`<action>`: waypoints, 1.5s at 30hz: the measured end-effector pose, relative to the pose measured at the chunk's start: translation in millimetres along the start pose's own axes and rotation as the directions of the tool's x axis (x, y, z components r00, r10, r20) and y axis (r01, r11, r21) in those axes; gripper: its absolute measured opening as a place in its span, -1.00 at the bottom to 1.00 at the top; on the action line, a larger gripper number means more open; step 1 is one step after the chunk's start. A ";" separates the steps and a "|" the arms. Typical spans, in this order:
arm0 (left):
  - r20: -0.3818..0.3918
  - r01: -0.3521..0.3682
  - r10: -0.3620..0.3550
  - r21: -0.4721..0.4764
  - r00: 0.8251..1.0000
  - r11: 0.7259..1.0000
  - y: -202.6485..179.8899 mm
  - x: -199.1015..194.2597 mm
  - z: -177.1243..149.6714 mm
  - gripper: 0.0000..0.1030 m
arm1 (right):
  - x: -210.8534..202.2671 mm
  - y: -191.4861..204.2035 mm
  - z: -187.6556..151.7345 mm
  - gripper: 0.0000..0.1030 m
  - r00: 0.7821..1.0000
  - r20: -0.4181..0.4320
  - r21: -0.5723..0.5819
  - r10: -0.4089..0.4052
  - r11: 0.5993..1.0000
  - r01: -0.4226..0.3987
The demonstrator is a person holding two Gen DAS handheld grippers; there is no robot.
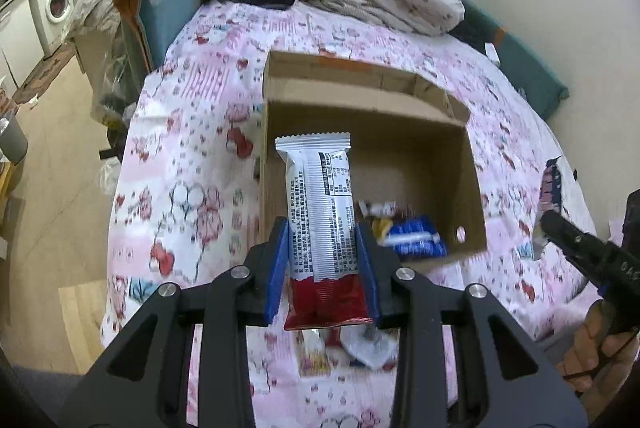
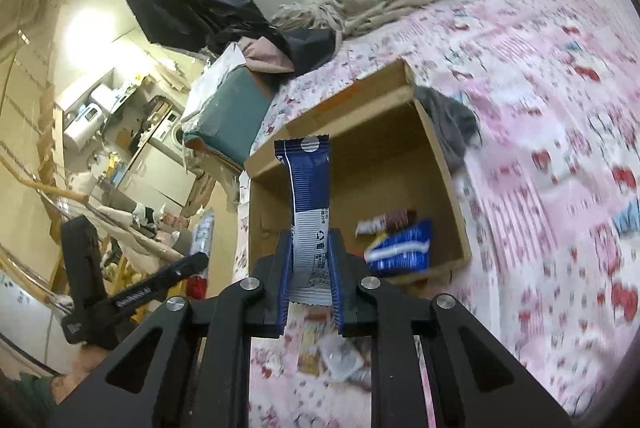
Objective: Organize snacks
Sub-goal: 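Carry both snacks over the box and open both grippers to drop them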
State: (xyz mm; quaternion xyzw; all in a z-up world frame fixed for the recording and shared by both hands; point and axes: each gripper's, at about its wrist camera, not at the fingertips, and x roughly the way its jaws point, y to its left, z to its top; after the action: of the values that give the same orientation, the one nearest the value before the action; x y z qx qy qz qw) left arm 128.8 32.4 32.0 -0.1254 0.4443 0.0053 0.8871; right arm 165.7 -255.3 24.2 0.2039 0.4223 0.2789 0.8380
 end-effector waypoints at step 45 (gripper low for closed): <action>-0.044 0.011 -0.009 0.040 0.999 0.999 -15.4 97.3 14.9 -0.17 | 103.7 -33.8 0.6 -0.58 0.969 -0.160 -0.040 -0.187 0.982 0.183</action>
State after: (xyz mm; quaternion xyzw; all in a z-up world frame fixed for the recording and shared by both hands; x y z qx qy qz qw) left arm 201.2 11.0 -32.9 -0.1100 0.4631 -0.0108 0.8794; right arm 226.8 -214.7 -56.6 0.1298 0.5033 0.2207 0.8253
